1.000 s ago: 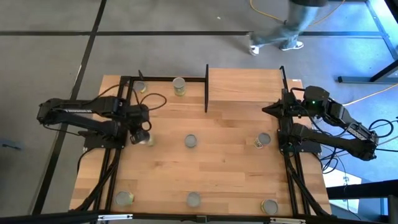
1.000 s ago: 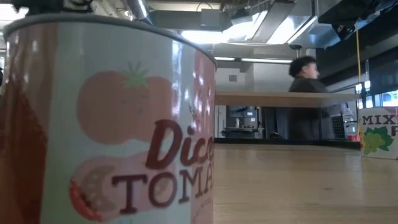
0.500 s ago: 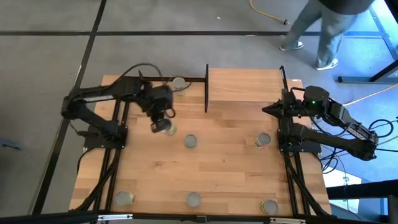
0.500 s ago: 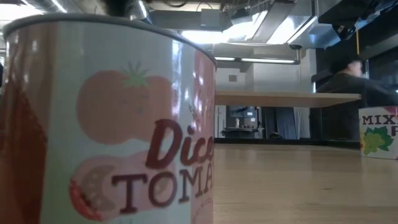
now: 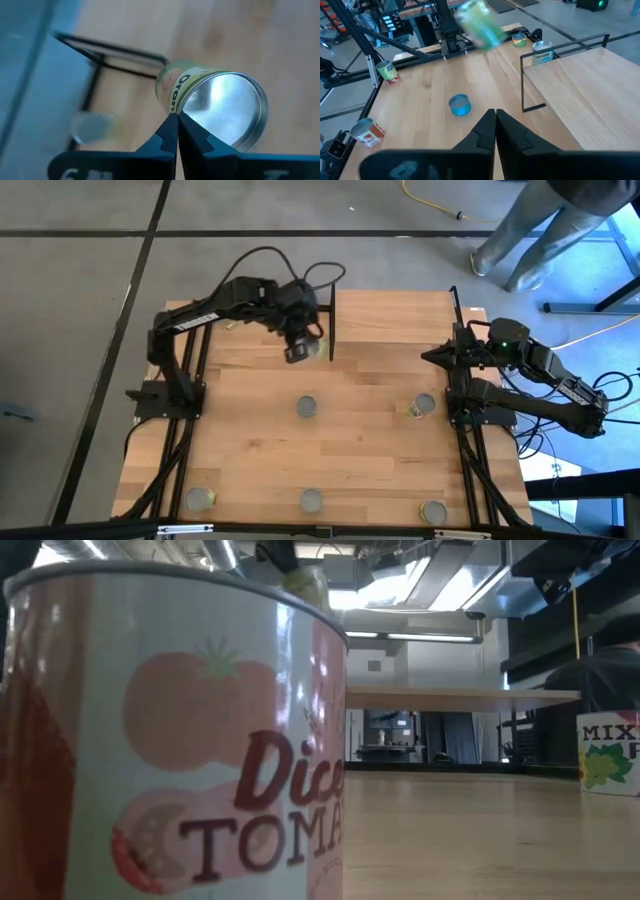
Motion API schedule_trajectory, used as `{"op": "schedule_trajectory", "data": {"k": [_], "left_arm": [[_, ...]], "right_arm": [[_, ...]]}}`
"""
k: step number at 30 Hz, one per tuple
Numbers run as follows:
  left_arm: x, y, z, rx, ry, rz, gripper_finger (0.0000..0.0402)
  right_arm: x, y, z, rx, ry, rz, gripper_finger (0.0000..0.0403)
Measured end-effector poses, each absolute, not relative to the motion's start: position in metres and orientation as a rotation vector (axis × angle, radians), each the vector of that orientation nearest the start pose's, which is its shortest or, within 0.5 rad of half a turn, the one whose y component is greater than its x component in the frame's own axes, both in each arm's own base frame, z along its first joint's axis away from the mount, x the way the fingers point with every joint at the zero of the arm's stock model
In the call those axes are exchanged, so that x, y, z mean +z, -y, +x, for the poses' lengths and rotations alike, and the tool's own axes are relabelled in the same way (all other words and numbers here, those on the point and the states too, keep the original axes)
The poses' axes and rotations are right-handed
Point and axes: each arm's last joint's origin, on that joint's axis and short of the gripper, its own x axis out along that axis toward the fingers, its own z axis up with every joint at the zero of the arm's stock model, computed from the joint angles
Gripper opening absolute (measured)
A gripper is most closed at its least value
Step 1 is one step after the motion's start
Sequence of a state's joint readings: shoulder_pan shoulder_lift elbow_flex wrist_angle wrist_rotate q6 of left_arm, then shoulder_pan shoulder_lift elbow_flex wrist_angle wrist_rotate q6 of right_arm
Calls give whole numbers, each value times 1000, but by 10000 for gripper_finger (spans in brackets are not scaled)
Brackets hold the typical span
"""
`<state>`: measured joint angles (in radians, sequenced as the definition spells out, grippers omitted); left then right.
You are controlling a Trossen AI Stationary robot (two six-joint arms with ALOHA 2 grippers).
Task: Pick and place cans onto a shelf
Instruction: Move the green can to the middle of the table
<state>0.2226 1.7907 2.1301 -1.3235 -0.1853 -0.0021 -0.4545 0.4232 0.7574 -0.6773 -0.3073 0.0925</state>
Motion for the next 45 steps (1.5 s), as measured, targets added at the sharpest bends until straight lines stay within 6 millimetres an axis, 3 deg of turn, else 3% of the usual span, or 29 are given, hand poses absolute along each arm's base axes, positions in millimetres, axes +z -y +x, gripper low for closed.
{"op": "schedule_trajectory", "data": {"k": [6,14,17,23,35,38,42,45], "left_arm": [[418,-87,365,492,-826,124,0],[405,-90,399,475,-727,240,0],[405,-101,399,468,-714,218,0],[413,-118,395,613,-660,232,0],[417,-108,414,812,-557,359,0],[411,-105,422,791,-555,378,0],[401,-101,425,643,-604,364,0],[405,-94,419,485,-632,336,0]], "right_arm": [[327,29,79,-180,-206,238,16],[335,37,89,-260,-126,171,16],[334,39,93,-264,-147,173,16],[332,48,107,-329,-157,210,16],[342,69,139,-505,-49,54,16],[342,72,149,-510,-33,40,16],[339,71,156,-488,-54,24,16],[339,69,156,-478,-49,27,16]]}}
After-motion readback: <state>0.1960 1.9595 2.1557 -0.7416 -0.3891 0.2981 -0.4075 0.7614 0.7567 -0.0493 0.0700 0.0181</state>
